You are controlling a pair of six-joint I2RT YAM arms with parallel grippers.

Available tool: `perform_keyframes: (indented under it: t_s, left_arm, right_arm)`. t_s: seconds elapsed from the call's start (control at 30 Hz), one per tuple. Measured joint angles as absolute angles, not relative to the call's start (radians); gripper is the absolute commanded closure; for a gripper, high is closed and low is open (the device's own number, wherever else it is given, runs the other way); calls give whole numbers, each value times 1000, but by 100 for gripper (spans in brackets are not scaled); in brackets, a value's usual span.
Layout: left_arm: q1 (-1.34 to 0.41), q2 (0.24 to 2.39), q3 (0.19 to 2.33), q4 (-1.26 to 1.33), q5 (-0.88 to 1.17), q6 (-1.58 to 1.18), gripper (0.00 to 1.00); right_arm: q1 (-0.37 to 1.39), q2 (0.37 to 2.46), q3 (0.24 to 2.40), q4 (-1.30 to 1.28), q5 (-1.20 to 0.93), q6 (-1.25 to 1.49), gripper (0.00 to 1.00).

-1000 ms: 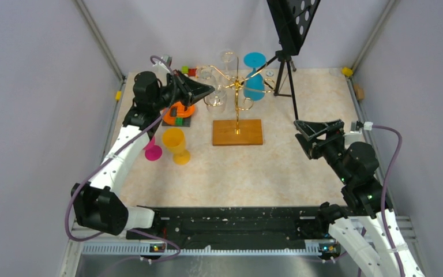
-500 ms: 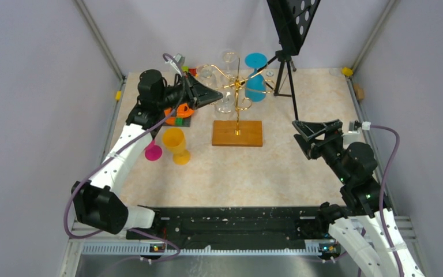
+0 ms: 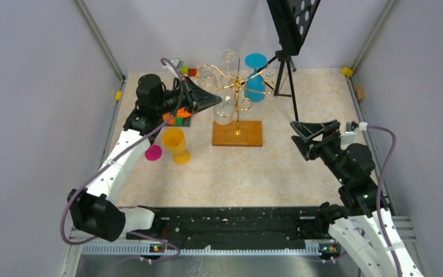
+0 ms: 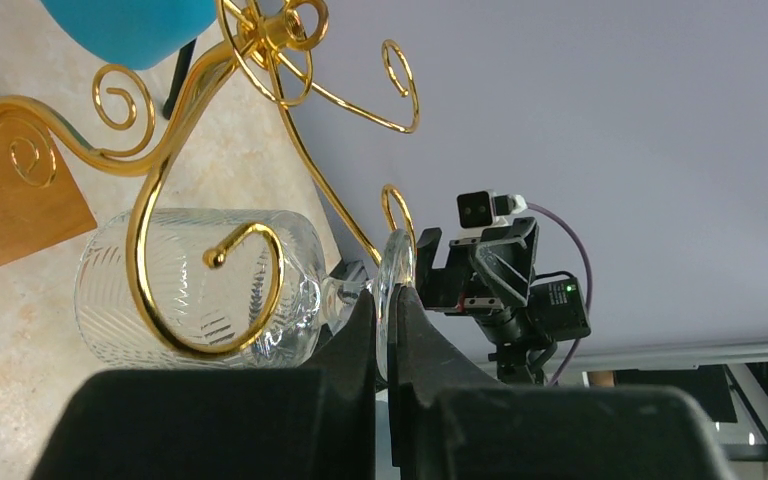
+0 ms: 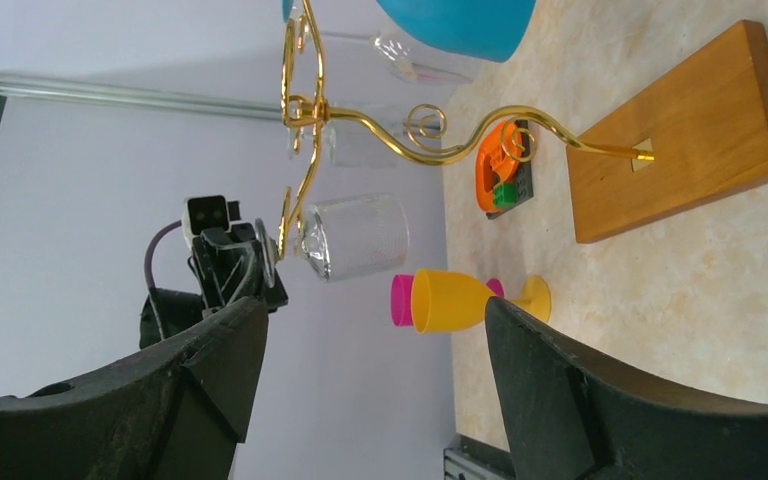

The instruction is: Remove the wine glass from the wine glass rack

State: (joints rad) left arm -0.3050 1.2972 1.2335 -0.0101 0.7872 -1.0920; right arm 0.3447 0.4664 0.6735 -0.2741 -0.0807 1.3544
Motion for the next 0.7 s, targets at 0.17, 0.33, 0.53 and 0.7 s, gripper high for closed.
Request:
perform_keyframes:
  t_s: [0.17,0.33,0.53,0.7]
  left_arm:
    - [-306,1209,1158,-14,763,-1140,100]
    - [-318,1093,1067,62,746,-1256,100]
    - [-350,982,935,248,746,-1485,100]
    - [-379,966,912,364,748,-1654,100]
  right_arm:
    - [345,458,633,-217,-127,1366,19]
    - [346,473,554,-49,-221,1401,20]
    - [553,580,517,158,-224,1398,18]
    - [759,725,518,394,-192,1341,16]
